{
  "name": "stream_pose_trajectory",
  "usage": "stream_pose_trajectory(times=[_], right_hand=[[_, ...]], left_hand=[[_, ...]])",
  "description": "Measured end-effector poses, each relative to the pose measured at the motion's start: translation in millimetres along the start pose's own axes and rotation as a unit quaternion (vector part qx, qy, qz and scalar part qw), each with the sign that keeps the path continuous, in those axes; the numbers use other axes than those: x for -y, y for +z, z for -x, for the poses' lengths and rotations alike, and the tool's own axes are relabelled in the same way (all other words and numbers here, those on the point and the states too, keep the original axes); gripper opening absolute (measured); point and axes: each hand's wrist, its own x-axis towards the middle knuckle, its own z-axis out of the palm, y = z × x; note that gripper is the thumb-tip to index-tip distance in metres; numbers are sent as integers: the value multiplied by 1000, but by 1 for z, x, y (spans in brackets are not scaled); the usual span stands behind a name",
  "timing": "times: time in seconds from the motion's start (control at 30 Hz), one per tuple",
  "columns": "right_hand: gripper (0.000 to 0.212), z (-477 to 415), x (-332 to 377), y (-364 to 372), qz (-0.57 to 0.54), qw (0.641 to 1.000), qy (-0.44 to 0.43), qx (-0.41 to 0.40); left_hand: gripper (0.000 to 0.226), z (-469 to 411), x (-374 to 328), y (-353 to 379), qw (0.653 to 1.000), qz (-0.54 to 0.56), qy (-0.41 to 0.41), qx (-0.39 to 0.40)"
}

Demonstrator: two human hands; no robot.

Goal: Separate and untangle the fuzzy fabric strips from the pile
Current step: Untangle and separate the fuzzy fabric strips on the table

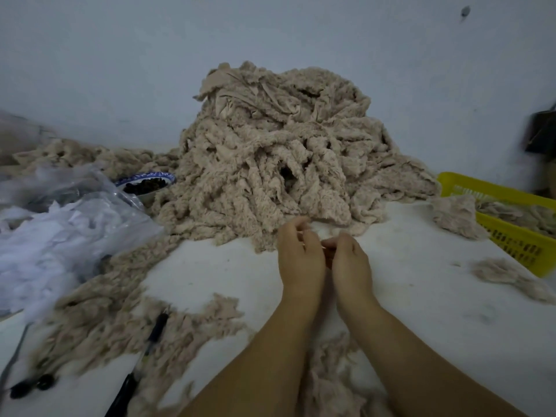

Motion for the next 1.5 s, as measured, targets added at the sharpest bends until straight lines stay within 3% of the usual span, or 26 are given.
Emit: stream_pose_trajectory(times=[0.17,0.23,0.37,0.47,0.53,0.6,0.7,0.8,0.87,0.93,1.0,1.1,1.17,1.23,1.3,1.37,1.43,1.5], right_hand=[[26,35,7,56,-126,988,27,-90],[18,56,3,73,-143,985,23,-90],[14,56,2,76,-140,986,12,-93],[21,22,3,58,-99,991,-17,-84],[20,-1,2,42,-46,999,-10,-23],[24,-13,2,27,-21,997,12,70],[33,-18,4,13,-43,977,60,201],[25,-21,5,3,-69,951,112,280],[22,-22,6,-5,-77,941,121,308],[23,-24,5,-9,-111,939,139,295],[27,-24,6,-9,-131,944,158,260],[45,-21,8,-10,-47,963,80,252],[52,-18,9,-12,4,978,-4,208],[49,-19,11,-14,94,982,-111,121],[45,-13,13,-13,188,955,-203,103],[43,-3,10,-9,232,925,-241,181],[42,8,5,-3,295,878,-244,287],[45,9,0,0,350,838,-233,349]], left_hand=[[13,-48,11,-30,988,15,-118,-94],[12,-66,19,-38,980,24,-161,-116],[43,-90,29,-38,956,94,-271,-66],[44,-94,20,-28,942,133,-306,-34],[38,-81,15,-18,957,85,-278,-20],[23,-51,15,-9,982,14,-187,-6],[31,-10,12,-11,991,-78,-77,79],[36,0,7,-22,954,-236,-20,185],[32,6,4,-29,918,-287,64,267],[33,22,3,-35,877,-296,165,342],[36,31,6,-38,858,-287,214,369],[44,30,8,-40,876,-233,191,376],[50,26,5,-43,906,-161,99,379],[51,19,3,-45,946,-45,-24,322],[57,7,6,-46,962,71,-128,230],[53,-6,10,-50,932,228,-226,166],[41,-18,12,-58,857,396,-303,131],[32,-27,17,-65,794,497,-342,77]])
